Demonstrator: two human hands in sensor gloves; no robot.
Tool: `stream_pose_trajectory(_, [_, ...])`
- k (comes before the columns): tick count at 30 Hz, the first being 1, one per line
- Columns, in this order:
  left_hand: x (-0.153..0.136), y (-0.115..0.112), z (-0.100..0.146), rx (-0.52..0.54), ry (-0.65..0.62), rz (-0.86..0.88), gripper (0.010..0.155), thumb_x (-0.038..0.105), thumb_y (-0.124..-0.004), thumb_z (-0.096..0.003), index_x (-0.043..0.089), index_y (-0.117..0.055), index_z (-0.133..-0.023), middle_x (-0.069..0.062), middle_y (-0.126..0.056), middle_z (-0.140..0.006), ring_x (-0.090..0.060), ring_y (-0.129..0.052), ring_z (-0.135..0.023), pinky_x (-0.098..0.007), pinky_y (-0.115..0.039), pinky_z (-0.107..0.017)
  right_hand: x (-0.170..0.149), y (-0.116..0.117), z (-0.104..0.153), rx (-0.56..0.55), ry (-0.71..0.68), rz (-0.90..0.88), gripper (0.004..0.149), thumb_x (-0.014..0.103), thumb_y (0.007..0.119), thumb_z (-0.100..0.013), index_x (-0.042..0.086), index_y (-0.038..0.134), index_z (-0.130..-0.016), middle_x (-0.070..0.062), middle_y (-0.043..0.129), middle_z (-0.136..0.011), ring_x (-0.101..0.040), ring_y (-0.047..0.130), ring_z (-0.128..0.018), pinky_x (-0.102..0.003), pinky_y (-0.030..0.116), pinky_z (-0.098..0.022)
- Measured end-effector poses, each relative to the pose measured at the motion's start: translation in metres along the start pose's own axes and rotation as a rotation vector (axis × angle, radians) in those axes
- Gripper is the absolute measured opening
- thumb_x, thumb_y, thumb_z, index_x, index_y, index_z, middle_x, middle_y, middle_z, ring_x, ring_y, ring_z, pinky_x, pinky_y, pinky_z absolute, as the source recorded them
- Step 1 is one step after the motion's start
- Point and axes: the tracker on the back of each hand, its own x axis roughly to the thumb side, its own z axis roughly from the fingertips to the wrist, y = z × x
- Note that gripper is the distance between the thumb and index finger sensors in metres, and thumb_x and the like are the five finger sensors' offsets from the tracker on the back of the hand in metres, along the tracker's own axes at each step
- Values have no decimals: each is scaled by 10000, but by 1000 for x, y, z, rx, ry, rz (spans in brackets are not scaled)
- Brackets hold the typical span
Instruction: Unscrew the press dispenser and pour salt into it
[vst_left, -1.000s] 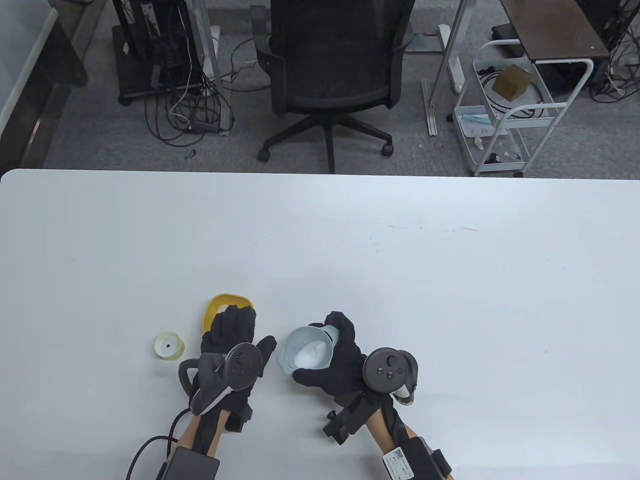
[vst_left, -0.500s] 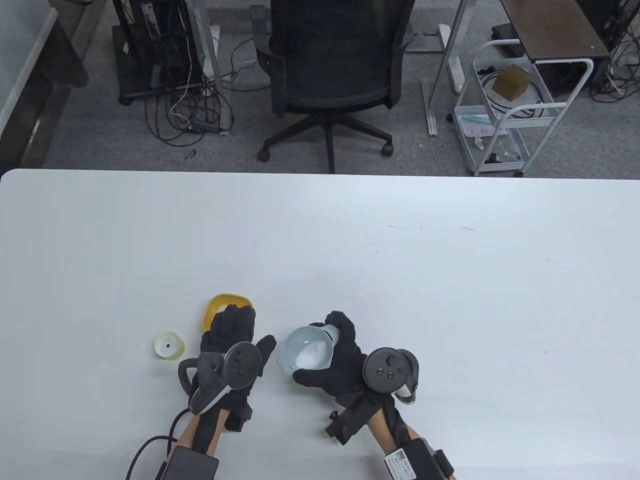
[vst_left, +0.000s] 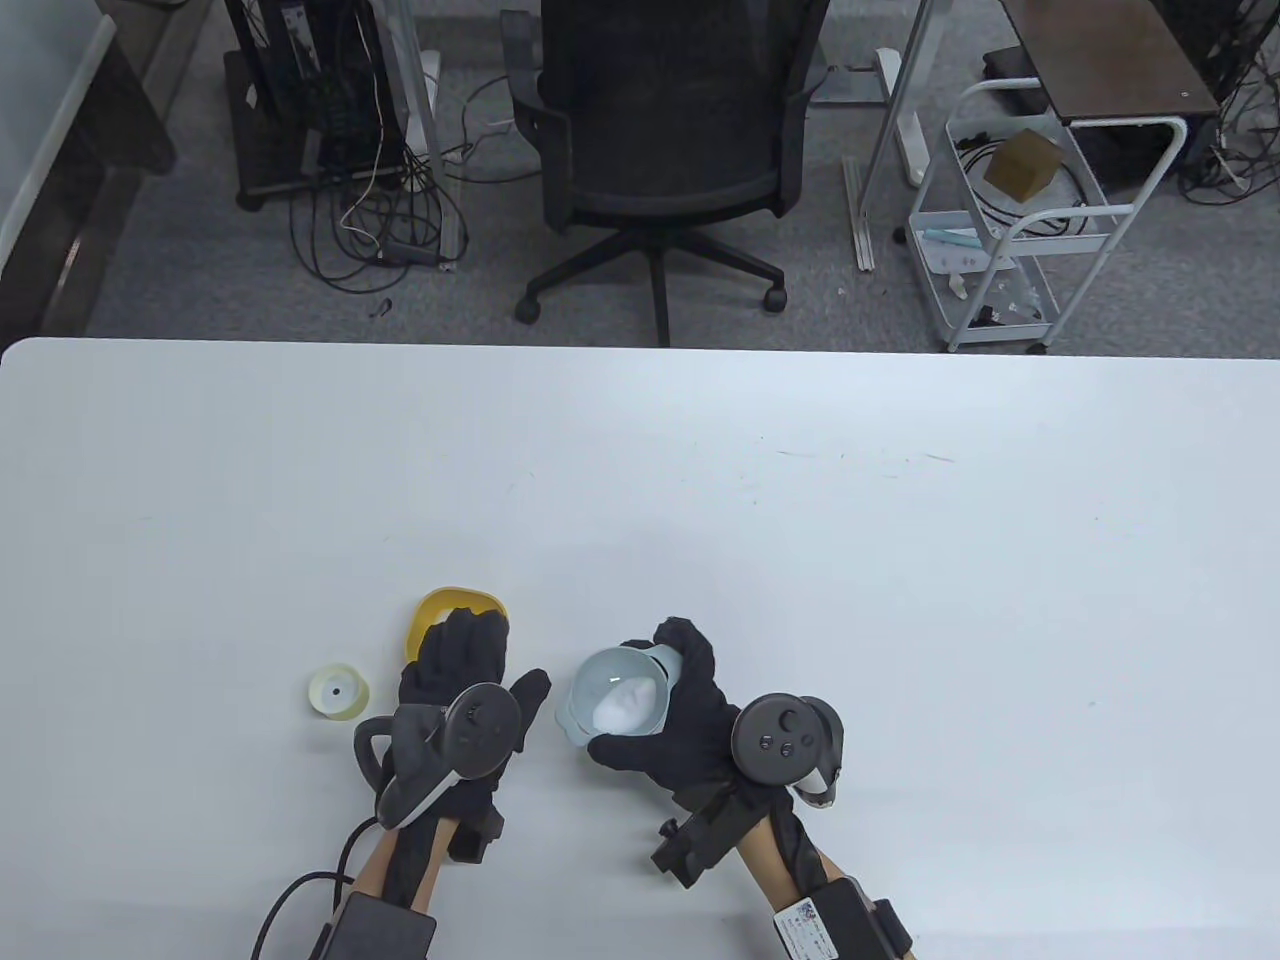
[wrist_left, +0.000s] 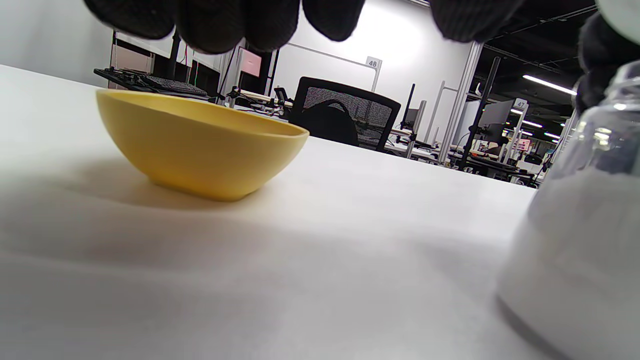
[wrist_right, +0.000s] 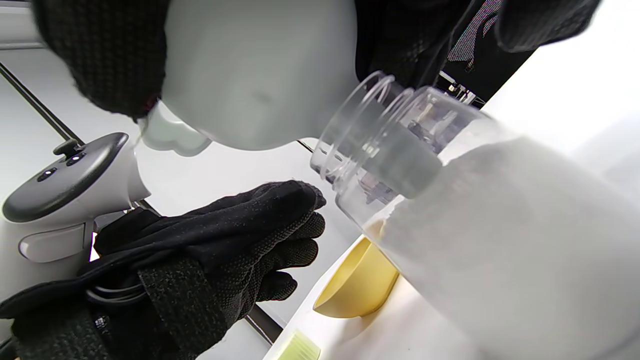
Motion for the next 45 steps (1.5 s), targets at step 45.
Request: stream_pose_trajectory(45, [-2, -2, -1, 0, 2, -6, 862, 593, -656, -587, 29, -461, -1209, -384, -533, -1197, -634, -627, -1024, -731, -607, -668, 0, -4, 0, -3, -11, -4, 1247, 619, 823, -455, -178, 95, -1079, -302, 572, -1063, -484, 701, -935, -803, 529, -575])
